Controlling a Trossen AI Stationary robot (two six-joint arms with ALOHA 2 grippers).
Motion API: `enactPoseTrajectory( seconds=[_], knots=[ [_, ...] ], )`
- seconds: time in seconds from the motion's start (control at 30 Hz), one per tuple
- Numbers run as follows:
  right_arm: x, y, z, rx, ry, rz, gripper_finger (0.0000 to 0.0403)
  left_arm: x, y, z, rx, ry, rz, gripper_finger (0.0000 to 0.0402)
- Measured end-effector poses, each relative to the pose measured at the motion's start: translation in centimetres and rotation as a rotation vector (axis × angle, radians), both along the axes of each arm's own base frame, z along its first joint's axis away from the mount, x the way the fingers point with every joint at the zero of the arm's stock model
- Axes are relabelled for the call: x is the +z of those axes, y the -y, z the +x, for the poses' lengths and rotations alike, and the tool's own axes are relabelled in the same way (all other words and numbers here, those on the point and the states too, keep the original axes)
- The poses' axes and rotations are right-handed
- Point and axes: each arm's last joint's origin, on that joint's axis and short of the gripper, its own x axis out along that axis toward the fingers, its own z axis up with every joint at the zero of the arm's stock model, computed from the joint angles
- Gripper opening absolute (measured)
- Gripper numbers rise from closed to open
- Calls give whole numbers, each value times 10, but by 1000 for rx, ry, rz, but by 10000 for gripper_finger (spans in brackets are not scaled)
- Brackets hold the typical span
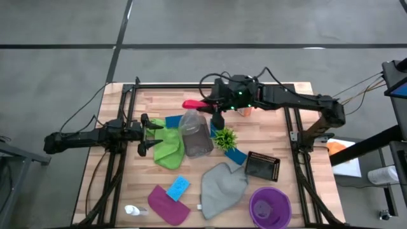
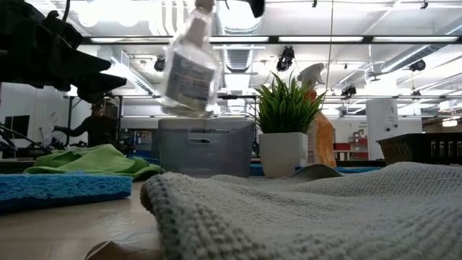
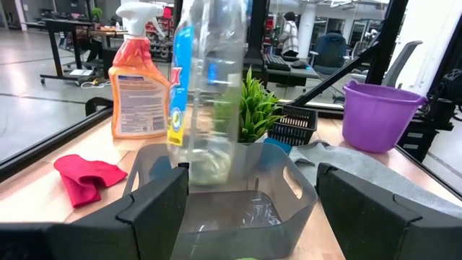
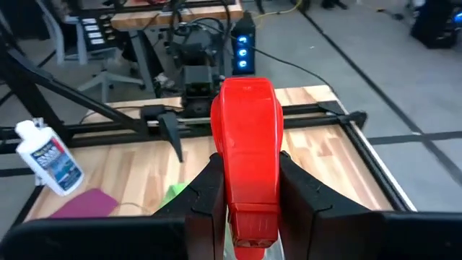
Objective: Pick & Place Kitchen Items
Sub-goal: Put the transparent spray bottle into the transparent black bin
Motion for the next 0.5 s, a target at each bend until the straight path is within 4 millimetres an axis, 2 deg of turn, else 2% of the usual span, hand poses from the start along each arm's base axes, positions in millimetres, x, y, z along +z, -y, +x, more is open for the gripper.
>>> enactPoseTrajectory(
  seconds=[0.13,0.33,0.5],
  knots=[
    [-16,2,-1,-11,-14,8,78,0,0,0,0,2,0,308],
    [-40,7,9,-18,-86,15,78,0,0,0,0,3,-3,308],
    [-52,9,18,-16,-114,9,78,0,0,0,0,3,-3,308]
  ],
)
